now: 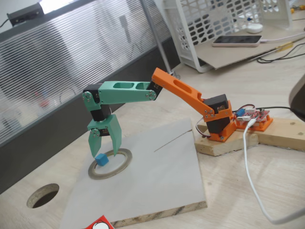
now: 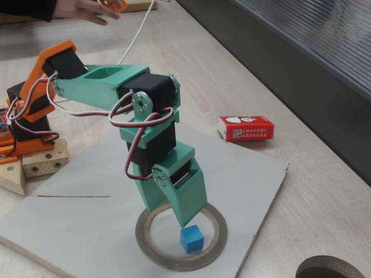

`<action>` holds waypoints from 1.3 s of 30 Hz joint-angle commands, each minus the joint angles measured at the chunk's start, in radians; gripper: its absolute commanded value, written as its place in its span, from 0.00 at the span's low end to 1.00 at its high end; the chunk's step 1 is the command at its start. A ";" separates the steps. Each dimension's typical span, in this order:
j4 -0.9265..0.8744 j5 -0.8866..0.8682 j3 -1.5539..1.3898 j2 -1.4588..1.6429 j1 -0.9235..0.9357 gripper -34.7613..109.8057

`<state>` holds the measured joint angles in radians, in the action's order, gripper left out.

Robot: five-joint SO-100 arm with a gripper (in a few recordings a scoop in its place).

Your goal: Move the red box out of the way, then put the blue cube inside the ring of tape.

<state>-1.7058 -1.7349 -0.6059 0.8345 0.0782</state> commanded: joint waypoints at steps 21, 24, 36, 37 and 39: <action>-0.011 -0.018 -0.133 0.230 0.008 0.58; -0.003 -0.018 -0.235 0.310 0.008 0.58; 0.000 -0.017 -0.417 0.474 0.008 0.58; 0.000 -0.017 -0.417 0.474 0.008 0.58; 0.000 -0.017 -0.417 0.474 0.008 0.58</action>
<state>-1.7012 -1.7349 -1.0109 1.2379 0.0782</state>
